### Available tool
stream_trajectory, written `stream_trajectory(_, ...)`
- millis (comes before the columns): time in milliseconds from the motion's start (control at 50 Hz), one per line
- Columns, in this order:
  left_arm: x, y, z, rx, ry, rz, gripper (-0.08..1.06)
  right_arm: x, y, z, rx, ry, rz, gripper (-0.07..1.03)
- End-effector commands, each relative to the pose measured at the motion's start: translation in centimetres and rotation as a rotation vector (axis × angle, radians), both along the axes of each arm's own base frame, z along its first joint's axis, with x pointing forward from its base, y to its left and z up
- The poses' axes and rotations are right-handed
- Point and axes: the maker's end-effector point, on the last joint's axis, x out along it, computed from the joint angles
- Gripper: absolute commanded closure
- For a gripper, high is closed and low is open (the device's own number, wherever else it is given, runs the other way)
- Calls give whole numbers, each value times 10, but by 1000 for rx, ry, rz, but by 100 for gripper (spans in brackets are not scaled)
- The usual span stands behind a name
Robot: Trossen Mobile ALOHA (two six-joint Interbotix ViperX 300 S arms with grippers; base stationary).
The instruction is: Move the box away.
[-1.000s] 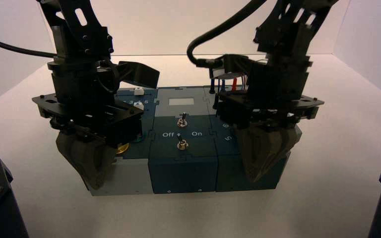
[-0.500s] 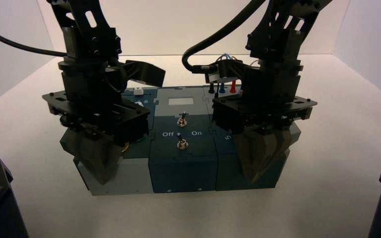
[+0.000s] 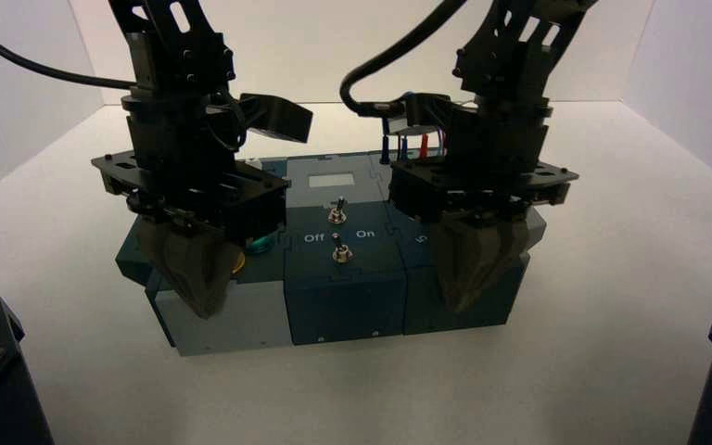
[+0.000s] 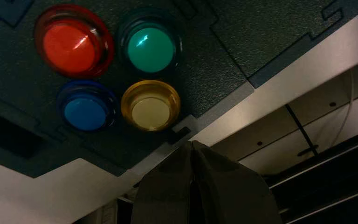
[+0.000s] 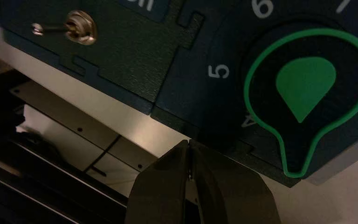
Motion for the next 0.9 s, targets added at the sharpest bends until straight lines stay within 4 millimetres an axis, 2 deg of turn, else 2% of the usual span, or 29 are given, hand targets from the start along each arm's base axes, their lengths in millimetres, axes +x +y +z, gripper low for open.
stream_trajectory(20, 15, -1, 4, -10, -29, 18, 101, 16, 10, 9, 39, -44, -20, 98)
stream_trajectory(320, 27, 7, 3, 8, -46, 31, 101, 22, 14, 8, 40, -49, -23, 98)
stream_trajectory(380, 36, 8, 4, 10, -57, 41, 101, 30, 13, 3, 28, -49, -33, 98)
stream_trajectory(620, 50, 7, 1, 8, -66, 36, 101, 48, 4, -5, 1, -57, -57, 98)
stream_trajectory(900, 68, 8, -2, 3, -77, 46, 101, 61, 10, 0, 19, -83, -66, 98)
